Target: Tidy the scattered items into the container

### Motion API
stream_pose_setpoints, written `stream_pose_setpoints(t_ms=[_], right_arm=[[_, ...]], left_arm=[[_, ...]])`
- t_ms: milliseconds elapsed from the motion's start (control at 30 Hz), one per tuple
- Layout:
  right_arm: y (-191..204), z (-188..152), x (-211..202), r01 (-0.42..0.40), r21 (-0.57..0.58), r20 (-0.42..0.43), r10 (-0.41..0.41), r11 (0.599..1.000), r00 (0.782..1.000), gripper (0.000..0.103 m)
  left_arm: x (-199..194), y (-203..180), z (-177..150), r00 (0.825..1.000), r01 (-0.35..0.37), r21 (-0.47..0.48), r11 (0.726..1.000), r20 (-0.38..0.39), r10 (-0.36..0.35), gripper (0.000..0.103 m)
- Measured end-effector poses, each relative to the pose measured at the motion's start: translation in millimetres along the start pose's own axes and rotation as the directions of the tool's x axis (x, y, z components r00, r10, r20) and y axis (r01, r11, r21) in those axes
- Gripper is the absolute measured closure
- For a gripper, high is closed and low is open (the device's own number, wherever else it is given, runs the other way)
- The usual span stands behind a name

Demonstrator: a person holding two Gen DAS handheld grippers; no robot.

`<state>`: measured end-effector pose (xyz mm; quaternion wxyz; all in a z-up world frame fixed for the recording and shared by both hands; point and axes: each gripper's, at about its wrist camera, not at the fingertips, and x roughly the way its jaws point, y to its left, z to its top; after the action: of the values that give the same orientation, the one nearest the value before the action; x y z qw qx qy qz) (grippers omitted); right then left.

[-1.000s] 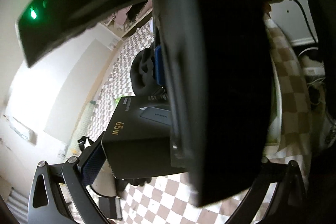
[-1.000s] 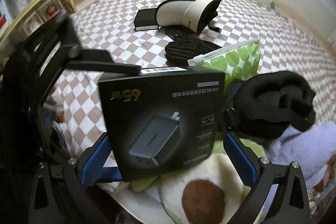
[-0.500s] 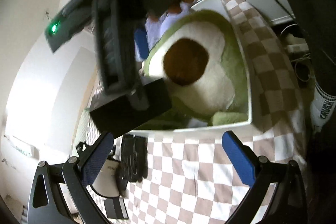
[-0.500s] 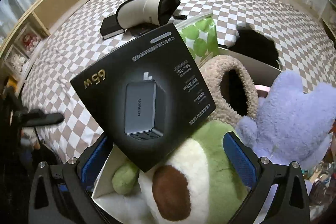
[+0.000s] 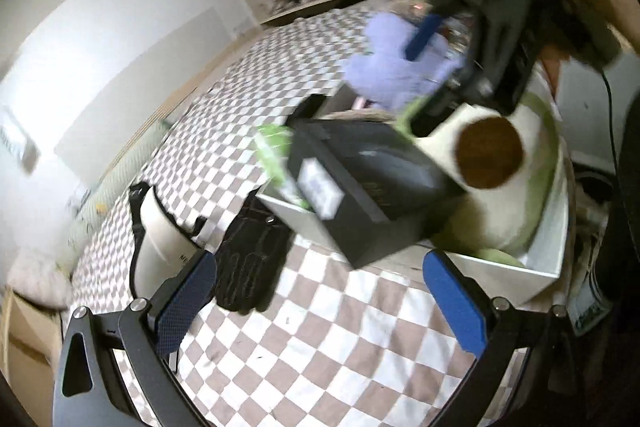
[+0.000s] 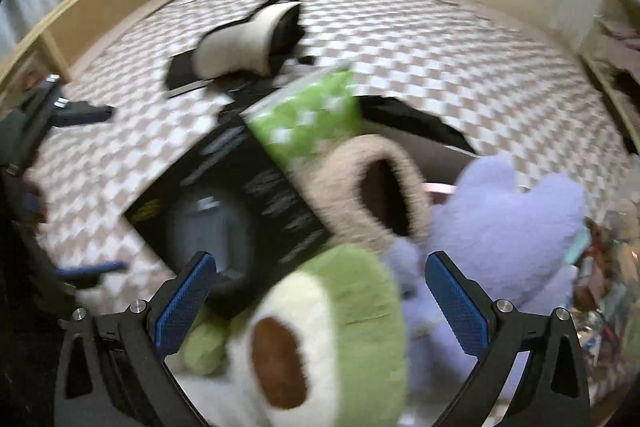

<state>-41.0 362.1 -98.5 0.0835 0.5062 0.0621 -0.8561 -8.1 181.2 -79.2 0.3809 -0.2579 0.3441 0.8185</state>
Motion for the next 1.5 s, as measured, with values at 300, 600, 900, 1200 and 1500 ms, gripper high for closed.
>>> stream_pose_setpoints(t_ms=[300,600,900,1200,1500], right_arm=[[0,0,30,0.065,-0.051,-0.06,-0.068,0.997,0.996,0.0],[9,-9,40,0.155,-0.177,-0.108,-0.176,0.972,0.978,0.0],[-39,1,-2,0.082,0.081,-0.027,-0.08,0.993,0.996,0.0],[-98,33,15,-0.079,0.495,0.107,0.029,0.865,0.994,0.03],[-120,66,73,-0.238,0.707,0.124,0.215,0.666,0.969,0.048]], left_arm=[[49,49,-10,0.985,-0.143,-0.182,0.973,-0.125,0.121,0.0],[49,35,10,0.999,-0.007,-0.211,0.978,-0.052,-0.004,0.0],[46,23,30,0.998,0.045,-0.226,0.973,-0.032,-0.053,0.0],[44,29,34,0.986,0.118,-0.34,0.933,-0.072,-0.15,0.0],[33,34,26,0.982,0.147,-0.37,0.918,-0.056,-0.18,0.0]])
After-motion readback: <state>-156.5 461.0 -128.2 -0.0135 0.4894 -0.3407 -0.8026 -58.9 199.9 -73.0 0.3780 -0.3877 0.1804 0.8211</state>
